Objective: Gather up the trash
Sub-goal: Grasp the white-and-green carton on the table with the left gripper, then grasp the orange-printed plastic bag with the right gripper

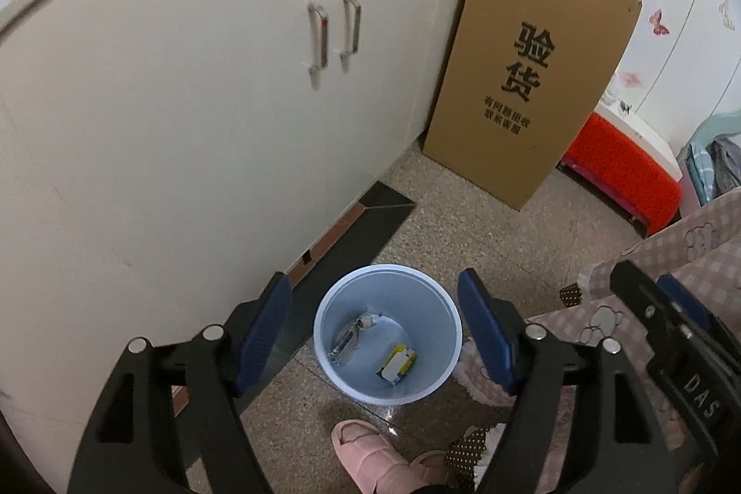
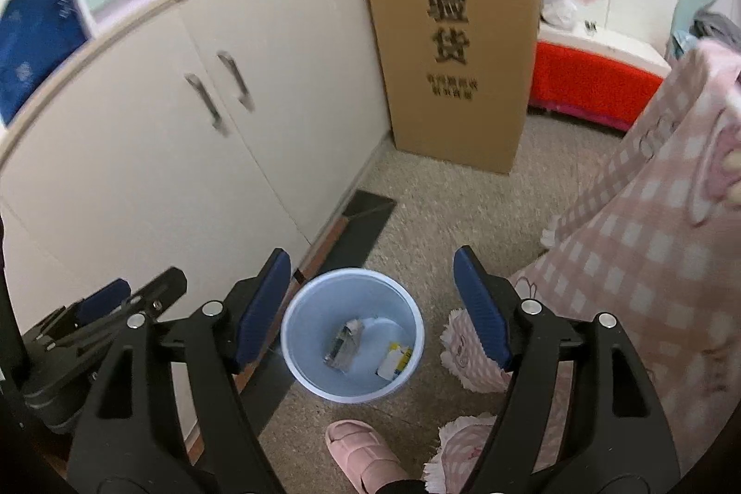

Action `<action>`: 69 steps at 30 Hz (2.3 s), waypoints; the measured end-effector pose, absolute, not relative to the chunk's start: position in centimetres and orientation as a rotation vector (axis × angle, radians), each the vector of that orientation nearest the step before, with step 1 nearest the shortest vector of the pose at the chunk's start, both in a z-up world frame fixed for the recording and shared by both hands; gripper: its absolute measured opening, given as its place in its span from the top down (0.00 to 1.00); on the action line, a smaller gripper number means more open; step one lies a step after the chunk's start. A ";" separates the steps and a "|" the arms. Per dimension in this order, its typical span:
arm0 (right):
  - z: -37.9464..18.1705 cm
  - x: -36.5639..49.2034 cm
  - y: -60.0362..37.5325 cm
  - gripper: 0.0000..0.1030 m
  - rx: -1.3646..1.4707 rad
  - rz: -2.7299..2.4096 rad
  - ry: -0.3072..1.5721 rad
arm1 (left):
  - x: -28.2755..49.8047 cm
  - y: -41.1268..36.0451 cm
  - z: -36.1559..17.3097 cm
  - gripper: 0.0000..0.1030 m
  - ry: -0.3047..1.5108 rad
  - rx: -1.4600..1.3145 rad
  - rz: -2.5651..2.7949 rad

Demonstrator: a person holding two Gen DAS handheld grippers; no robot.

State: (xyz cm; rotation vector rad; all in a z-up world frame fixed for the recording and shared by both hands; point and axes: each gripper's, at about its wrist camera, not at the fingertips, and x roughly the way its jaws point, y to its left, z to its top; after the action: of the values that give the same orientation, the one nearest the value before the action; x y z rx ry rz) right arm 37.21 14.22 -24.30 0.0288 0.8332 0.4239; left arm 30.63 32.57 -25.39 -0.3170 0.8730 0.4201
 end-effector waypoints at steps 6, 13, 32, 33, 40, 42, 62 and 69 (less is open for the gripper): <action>-16.8 31.0 11.7 0.28 0.019 0.449 0.662 | 25.9 29.9 -19.0 0.26 0.746 -0.307 0.392; -11.0 25.0 3.7 0.23 0.104 0.375 0.559 | 20.7 23.3 -11.8 0.22 0.614 -0.290 0.269; -11.2 15.4 -24.8 0.21 0.298 -0.044 0.543 | 18.0 -2.8 -8.9 0.17 0.716 -0.190 -0.152; -11.6 15.1 -25.9 0.21 0.315 -0.063 0.547 | 18.2 -4.0 -9.1 0.17 0.726 -0.184 -0.166; -13.6 14.4 -31.3 0.21 0.394 -0.117 0.581 | 20.0 -10.9 -11.5 0.17 0.813 -0.146 -0.196; -14.0 14.5 -31.7 0.21 0.404 -0.116 0.589 | 20.7 -11.7 -12.3 0.17 0.842 -0.151 -0.199; -14.6 20.0 -30.2 0.20 0.529 0.013 0.667 | 23.4 -9.8 -13.7 0.73 0.877 -0.225 -0.329; -14.8 24.4 -28.9 0.19 0.576 -0.019 0.716 | 23.7 -5.8 -11.8 0.74 0.782 -0.243 -0.245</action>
State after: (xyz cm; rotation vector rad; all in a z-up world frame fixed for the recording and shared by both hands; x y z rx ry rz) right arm 24.37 -28.94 -14.75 0.5763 0.7158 -0.0186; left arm 23.73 -5.76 -11.82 -0.2431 0.7824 -0.2452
